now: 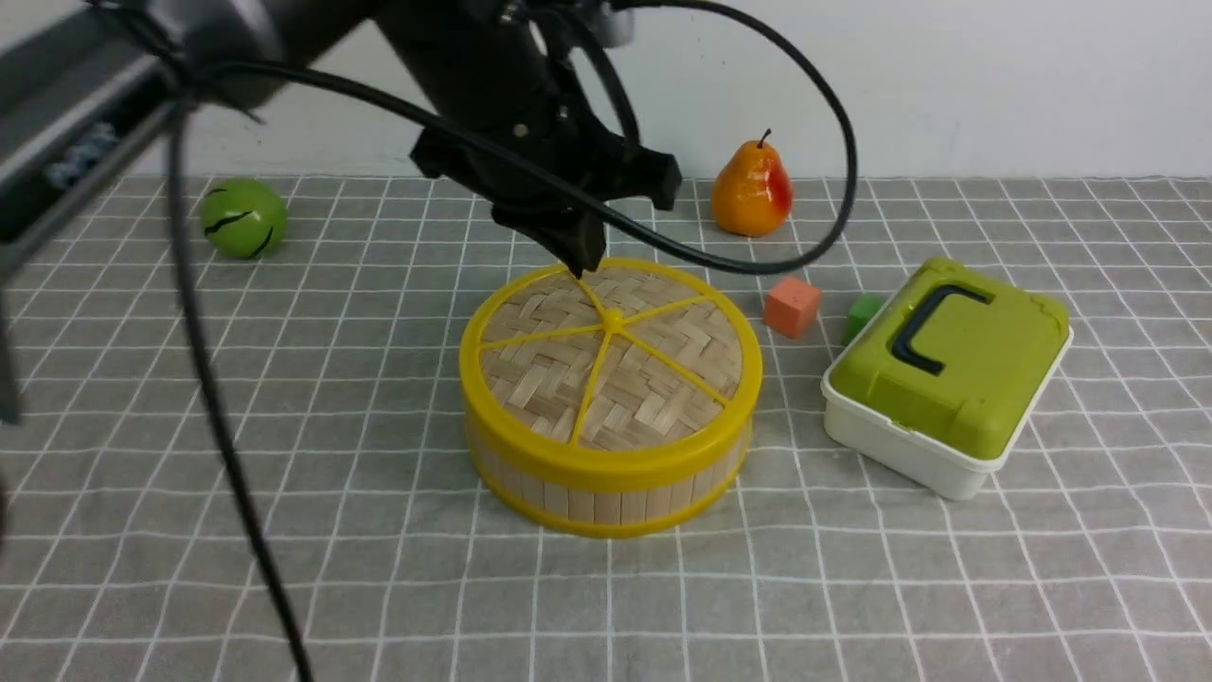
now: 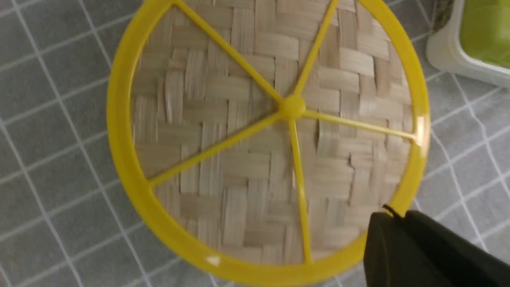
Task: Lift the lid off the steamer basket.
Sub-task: Use the left arm to lift the lid of the steamer
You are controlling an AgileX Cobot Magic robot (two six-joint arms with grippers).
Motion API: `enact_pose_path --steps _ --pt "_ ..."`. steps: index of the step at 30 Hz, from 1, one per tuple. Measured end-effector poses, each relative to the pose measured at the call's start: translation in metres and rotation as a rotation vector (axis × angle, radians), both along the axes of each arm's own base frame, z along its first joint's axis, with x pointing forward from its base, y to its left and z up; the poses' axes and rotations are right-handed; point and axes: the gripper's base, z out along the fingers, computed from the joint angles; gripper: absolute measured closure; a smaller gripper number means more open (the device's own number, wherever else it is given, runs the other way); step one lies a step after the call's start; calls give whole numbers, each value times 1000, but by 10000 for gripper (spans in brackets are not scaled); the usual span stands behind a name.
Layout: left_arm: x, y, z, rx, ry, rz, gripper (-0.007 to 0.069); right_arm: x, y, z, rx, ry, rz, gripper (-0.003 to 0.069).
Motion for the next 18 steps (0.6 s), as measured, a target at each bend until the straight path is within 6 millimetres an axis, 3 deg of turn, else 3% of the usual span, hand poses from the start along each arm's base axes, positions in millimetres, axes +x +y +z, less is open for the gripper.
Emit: enact_pose_path --steps 2,4,9,18 --pt "9 -9 -5 29 -26 5 505 0 0 0 0 0 0 417" --pt "17 -21 -15 75 -55 4 403 0 0 0 0 0 0 417" --pt "28 -28 -38 166 -66 4 269 0 0 0 0 0 0 417" --pt "43 -37 -86 234 7 -1 265 0 0 0 0 0 0 417"
